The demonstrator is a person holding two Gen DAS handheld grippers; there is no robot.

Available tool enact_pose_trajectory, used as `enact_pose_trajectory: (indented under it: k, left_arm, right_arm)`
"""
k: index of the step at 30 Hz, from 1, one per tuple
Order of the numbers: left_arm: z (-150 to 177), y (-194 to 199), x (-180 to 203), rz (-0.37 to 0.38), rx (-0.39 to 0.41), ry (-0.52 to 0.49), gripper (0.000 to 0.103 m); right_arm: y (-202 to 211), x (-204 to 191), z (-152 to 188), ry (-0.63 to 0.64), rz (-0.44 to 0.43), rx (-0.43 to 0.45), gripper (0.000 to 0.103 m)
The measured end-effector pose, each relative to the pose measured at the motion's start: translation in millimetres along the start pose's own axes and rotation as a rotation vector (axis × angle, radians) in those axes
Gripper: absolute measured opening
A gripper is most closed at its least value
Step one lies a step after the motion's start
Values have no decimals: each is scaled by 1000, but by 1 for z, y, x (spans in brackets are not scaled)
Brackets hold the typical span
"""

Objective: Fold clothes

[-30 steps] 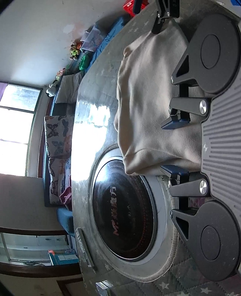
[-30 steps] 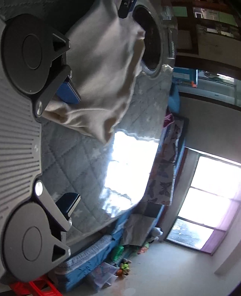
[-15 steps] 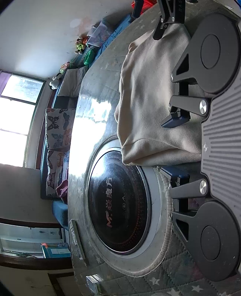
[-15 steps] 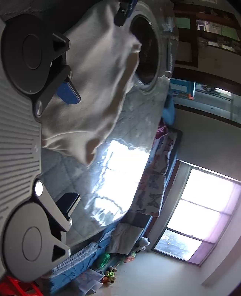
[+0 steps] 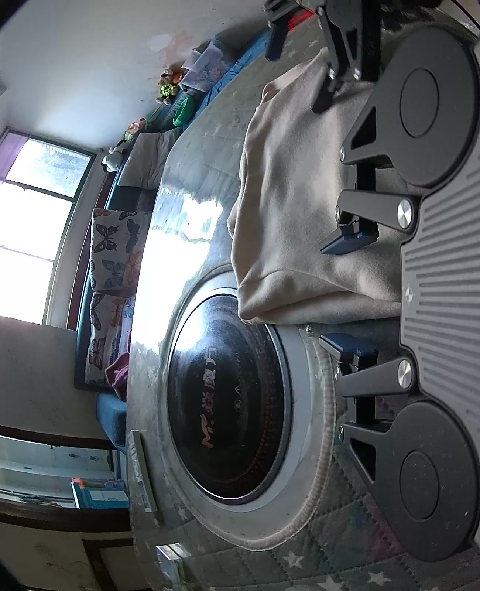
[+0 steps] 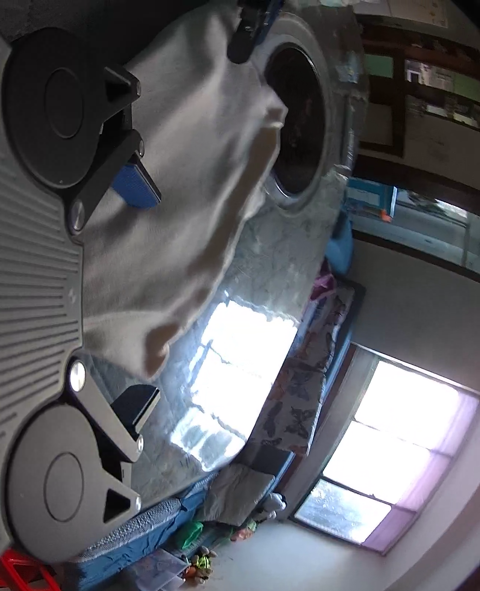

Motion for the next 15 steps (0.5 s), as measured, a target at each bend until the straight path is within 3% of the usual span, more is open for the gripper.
enact_pose_trajectory:
  k: [15]
  left_arm:
    - [2,2,-8,8,-3,23,52]
  right_arm:
    - [3,-45,-22,78,-95,38,103]
Point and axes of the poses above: each gripper's, at about its wrist camera, not at the fingertips, and y roughly against the way its jaws point, x to its right, z to its underside, the point moved 7 cm from there along -y, roughly the way its jaws point, and after that the axes turned 12 degrees about -x, right-handed, at the moved point
